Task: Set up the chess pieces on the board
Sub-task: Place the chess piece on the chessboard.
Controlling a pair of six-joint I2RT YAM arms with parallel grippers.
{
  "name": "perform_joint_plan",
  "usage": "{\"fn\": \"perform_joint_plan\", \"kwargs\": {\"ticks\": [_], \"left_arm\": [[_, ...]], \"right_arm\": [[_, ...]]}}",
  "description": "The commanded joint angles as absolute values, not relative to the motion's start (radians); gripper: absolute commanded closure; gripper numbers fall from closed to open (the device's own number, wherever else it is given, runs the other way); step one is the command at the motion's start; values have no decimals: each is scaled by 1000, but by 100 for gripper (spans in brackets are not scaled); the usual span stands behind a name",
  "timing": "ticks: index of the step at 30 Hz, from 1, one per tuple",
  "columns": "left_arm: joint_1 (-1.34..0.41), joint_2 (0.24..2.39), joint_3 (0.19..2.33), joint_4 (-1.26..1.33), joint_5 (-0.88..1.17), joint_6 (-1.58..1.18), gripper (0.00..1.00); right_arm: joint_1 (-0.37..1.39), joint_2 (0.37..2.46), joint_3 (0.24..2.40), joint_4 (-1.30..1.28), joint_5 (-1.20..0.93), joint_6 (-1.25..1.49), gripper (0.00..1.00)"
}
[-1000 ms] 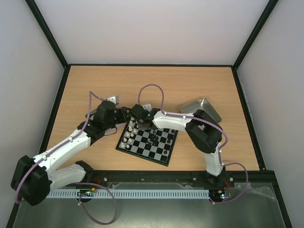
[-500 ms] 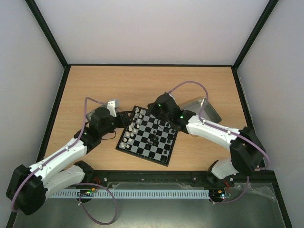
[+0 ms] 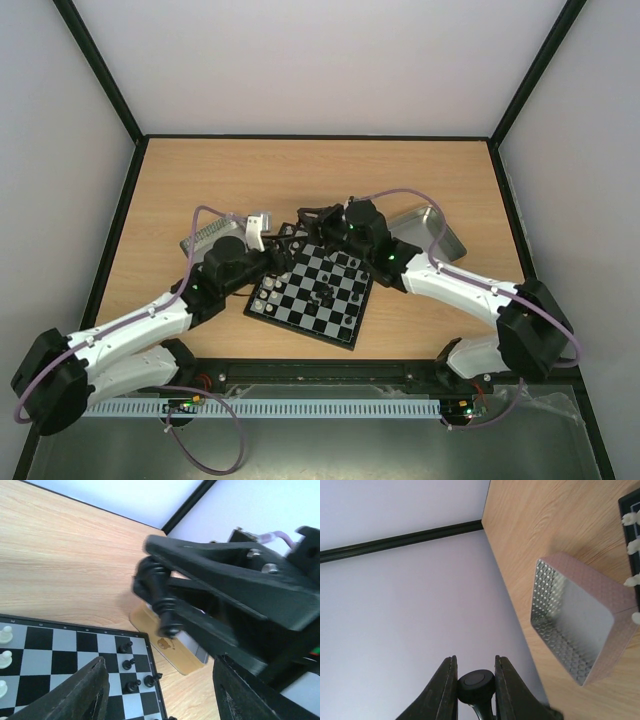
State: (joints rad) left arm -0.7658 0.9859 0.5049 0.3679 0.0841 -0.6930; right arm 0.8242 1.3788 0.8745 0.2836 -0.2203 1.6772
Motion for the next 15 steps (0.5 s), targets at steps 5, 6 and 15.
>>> {"fn": "perform_joint_plan", "kwargs": {"ticks": [5,6,15], "left_arm": [[-783,1038,548,483,12,-731,53],[-787,1040,548,490,12,-729,54],[-792,1024,543,507,7,-710,62]], "right_arm": [[828,1312,812,394,-253,1775,88],[827,1306,812,392,-250,1773,88],[824,1289,787,406,-285,1766,88]]}}
